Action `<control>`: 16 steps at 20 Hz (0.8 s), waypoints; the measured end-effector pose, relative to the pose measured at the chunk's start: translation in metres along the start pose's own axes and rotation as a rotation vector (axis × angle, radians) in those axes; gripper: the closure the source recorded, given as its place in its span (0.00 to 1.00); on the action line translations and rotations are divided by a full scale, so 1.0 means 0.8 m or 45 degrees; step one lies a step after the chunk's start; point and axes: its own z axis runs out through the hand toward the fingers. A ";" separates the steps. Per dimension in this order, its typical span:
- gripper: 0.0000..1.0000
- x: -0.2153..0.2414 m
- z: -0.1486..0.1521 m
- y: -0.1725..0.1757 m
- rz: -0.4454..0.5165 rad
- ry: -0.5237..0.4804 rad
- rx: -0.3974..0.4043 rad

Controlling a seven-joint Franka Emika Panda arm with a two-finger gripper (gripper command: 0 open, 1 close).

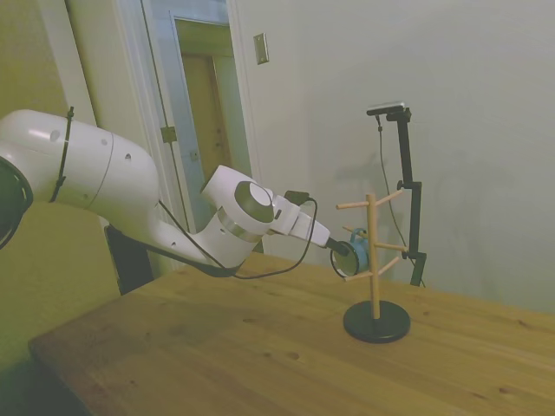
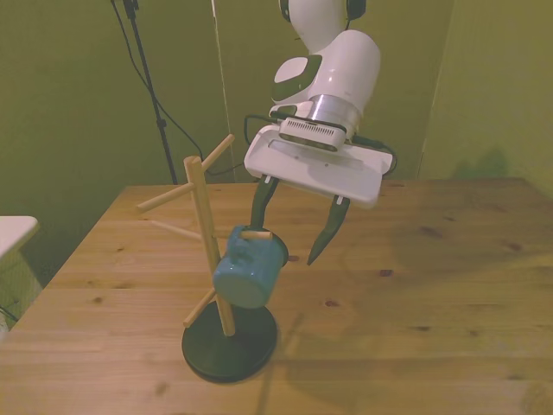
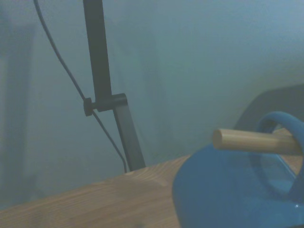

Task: Unload the mug

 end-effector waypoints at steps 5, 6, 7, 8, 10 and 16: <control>0.00 0.011 0.017 0.004 0.033 0.036 -0.004; 0.00 0.013 0.021 0.005 0.040 0.041 -0.006; 0.00 0.014 0.025 0.006 0.048 0.044 -0.008; 0.00 0.016 0.029 0.007 0.054 0.046 -0.010; 1.00 0.015 0.036 0.009 0.060 0.045 -0.016; 1.00 0.013 0.043 0.011 0.061 0.038 -0.018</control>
